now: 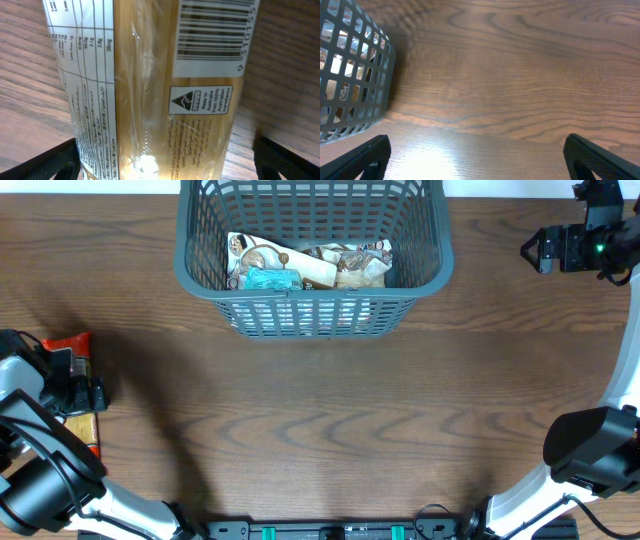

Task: Pack container
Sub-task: 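Carry the spaghetti pack into the basket and release it on top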

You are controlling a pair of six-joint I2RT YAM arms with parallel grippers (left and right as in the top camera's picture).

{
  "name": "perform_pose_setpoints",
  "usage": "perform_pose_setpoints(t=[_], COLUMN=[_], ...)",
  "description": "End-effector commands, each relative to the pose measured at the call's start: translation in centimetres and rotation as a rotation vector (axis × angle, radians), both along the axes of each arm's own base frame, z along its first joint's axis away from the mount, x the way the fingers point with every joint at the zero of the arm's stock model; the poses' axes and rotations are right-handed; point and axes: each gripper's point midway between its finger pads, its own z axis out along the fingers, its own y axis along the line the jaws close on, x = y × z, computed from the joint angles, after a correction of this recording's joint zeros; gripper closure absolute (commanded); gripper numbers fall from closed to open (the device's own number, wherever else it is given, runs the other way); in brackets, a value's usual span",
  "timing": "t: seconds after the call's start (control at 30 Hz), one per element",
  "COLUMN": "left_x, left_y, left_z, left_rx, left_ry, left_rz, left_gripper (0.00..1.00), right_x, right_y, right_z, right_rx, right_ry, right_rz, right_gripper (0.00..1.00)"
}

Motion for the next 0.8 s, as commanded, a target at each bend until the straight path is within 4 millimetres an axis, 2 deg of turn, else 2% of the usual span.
perform_pose_setpoints(t=[0.0, 0.17, 0.33, 0.37, 0.47, 0.53, 0.6, 0.67, 0.77], left_x=[-1.2, -1.2, -1.2, -1.2, -0.9, -0.3, 1.2, 3.0, 5.8], left_y=[-1.0, -1.0, -1.0, -1.0, -0.8, -0.5, -0.9, -1.5, -2.1], left_z=[-1.9, -1.9, -1.9, -1.9, -1.6, -1.0, 0.0, 1.7, 5.6], left_rx=[-0.039, -0.039, -0.04, -0.041, -0.038, -0.03, -0.051, -0.07, -0.051], left_ry=[0.043, 0.042, 0.038, 0.037, 0.02, -0.005, -0.06, -0.127, -0.234], left_rz=[0.008, 0.008, 0.035, 0.041, 0.1, 0.153, 0.157, 0.135, 0.132], left_gripper=[0.05, 0.39, 0.58, 0.64, 0.93, 0.94, 0.94, 0.94, 0.94], right_x=[0.1, -0.1, -0.2, -0.2, -0.2, -0.2, -0.2, -0.2, -0.1], right_y=[0.3, 0.4, 0.4, 0.4, 0.4, 0.4, 0.4, 0.4, 0.4], right_z=[-0.7, -0.8, -0.9, -0.9, -0.9, -0.9, -0.8, -0.8, -0.8], right_rx=[0.024, 0.027, 0.028, 0.028, 0.028, 0.028, 0.027, 0.028, 0.027], right_ry=[0.019, 0.027, 0.032, 0.032, 0.032, 0.031, 0.031, 0.031, 0.03], right_rz=[-0.002, -0.002, -0.002, -0.002, -0.002, -0.002, -0.002, -0.001, -0.001], right_gripper=[0.05, 0.13, 0.15, 0.15, 0.15, 0.14, 0.14, 0.14, 0.14])
